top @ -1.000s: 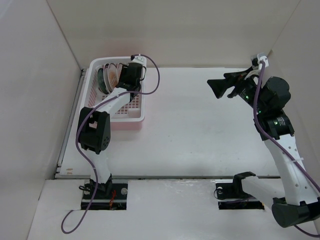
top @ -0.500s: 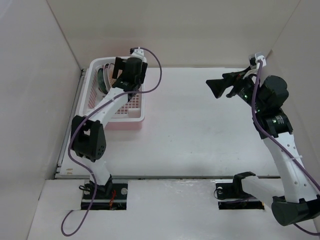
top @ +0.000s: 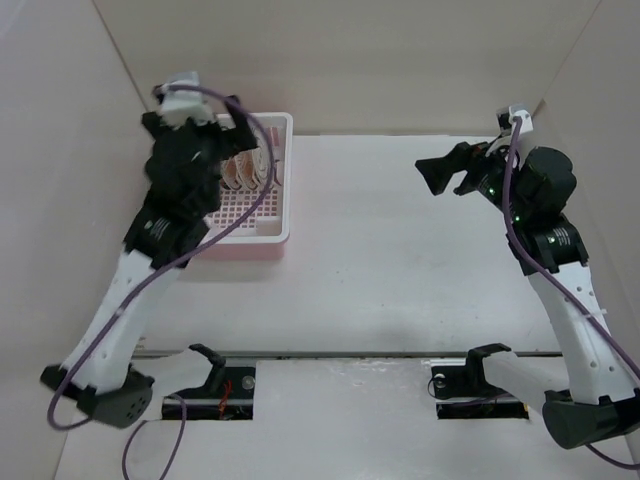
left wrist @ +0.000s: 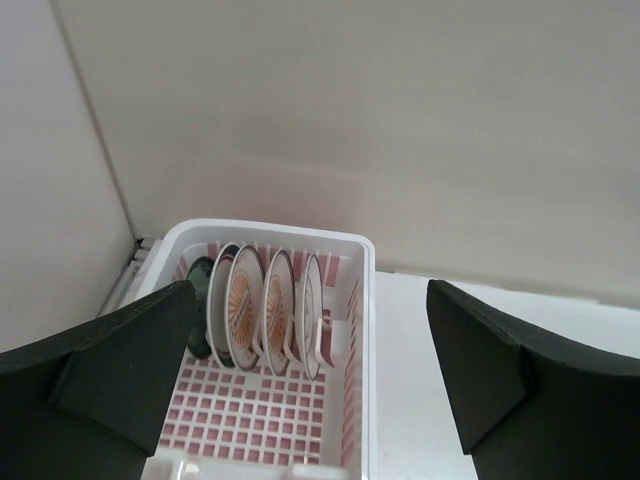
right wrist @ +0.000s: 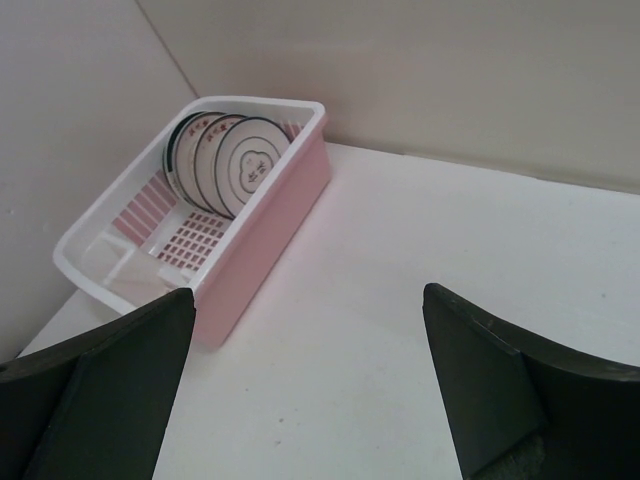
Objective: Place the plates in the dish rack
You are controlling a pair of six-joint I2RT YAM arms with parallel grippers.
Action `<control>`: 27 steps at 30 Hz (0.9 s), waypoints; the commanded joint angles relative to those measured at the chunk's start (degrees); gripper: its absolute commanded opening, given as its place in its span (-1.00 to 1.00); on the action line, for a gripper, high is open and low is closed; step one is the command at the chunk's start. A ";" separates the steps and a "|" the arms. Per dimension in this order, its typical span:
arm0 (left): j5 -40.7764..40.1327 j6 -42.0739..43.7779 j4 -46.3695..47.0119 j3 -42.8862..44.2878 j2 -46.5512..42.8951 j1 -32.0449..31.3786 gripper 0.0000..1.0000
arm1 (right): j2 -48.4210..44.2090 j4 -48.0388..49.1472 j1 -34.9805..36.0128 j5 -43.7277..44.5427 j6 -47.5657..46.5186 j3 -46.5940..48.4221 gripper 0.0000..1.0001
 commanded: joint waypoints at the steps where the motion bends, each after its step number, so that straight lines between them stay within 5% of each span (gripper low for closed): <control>1: -0.45 -9.70 -5.40 -6.05 -14.14 0.20 1.00 | -1.22 -4.86 0.59 7.07 -2.39 4.76 1.00; 11: -3.08 -13.50 -16.91 -22.86 -38.44 0.20 1.00 | -7.28 -15.33 12.54 28.70 -3.98 10.04 1.00; 27: 4.48 -15.34 -15.50 -30.06 -47.78 0.20 1.00 | -21.61 -18.94 18.35 37.14 -2.22 -1.21 1.00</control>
